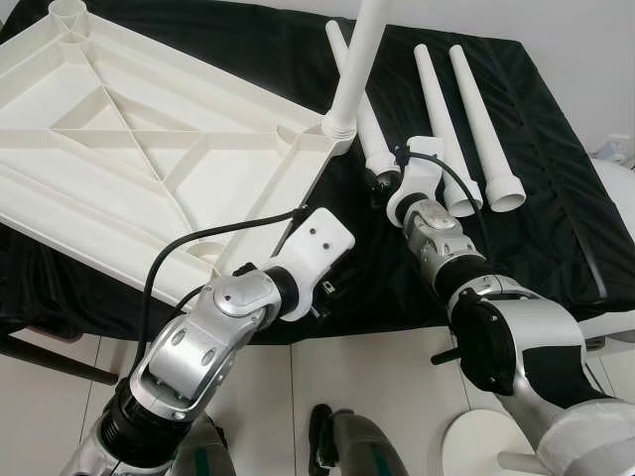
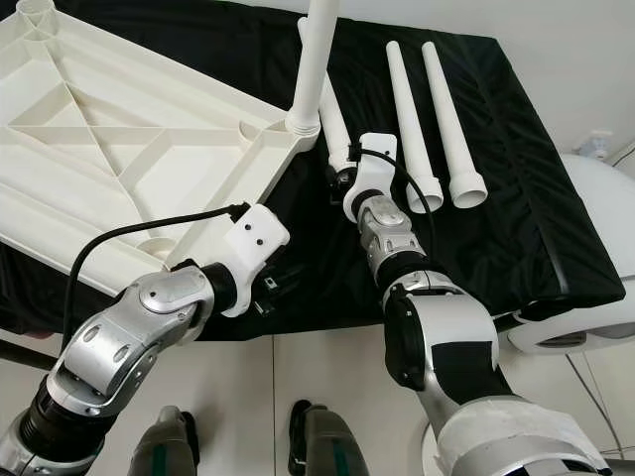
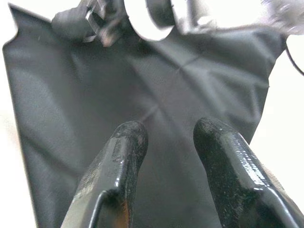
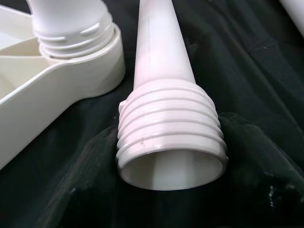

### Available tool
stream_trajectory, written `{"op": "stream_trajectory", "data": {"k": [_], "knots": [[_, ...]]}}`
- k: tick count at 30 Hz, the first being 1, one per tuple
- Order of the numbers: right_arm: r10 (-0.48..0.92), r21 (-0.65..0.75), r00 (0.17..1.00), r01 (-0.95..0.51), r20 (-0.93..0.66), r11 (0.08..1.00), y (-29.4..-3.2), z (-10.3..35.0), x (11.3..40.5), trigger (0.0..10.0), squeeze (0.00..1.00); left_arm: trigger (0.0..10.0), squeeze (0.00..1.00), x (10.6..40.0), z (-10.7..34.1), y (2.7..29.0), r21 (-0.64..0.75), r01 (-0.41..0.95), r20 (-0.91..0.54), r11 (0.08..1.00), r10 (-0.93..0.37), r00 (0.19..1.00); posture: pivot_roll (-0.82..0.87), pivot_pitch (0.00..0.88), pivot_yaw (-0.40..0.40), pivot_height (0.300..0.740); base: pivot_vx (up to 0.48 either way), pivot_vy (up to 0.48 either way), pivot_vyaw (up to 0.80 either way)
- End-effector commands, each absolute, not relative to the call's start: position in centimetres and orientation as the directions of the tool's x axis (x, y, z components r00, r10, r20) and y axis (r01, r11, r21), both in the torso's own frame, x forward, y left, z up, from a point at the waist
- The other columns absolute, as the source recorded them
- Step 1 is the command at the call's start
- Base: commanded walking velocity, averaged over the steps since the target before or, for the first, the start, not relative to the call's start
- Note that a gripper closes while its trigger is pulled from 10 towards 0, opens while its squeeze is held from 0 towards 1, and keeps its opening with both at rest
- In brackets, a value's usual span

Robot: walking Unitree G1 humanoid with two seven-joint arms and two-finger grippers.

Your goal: Building children table

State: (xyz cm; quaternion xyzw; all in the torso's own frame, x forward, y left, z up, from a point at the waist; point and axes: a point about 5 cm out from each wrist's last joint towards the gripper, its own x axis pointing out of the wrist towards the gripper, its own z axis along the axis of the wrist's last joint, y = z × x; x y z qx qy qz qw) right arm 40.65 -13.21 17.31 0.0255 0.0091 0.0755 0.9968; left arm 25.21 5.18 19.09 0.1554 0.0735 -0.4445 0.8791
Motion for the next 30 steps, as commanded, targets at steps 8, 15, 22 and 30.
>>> {"op": "stream_trajectory", "data": {"k": [8,15,22,30], "knots": [[0.064,0.19,0.985,-0.094,0.161,0.977,-15.8,16.9,39.6,10.0,0.0,10.0,0.0,26.6,19.6,7.0,0.119,0.769,-0.21,0.629,-0.741,0.638,0.07,0.202,-0.089,0.74,0.0,0.0,0.0],[0.074,0.148,0.968,-0.111,0.241,0.983,-16.3,16.5,38.6,10.0,0.0,10.0,0.0,27.3,19.5,7.7,0.076,0.748,-0.182,0.66,-0.728,0.661,0.08,0.179,-0.078,0.74,0.0,0.0,0.0],[0.047,0.119,0.933,-0.095,0.356,0.988,-16.8,16.5,36.9,10.0,0.0,10.0,0.0,28.4,20.0,8.7,0.075,0.731,-0.155,0.678,-0.716,0.68,0.08,0.129,-0.063,0.74,0.0,0.0,0.0],[-0.009,0.156,0.891,-0.069,0.453,0.985,-16.7,17.9,35.9,10.0,0.0,10.0,0.0,29.0,21.7,8.0,0.069,0.758,-0.085,0.649,-0.753,0.652,0.07,0.083,-0.045,0.74,0.0,0.0,0.0]]}}
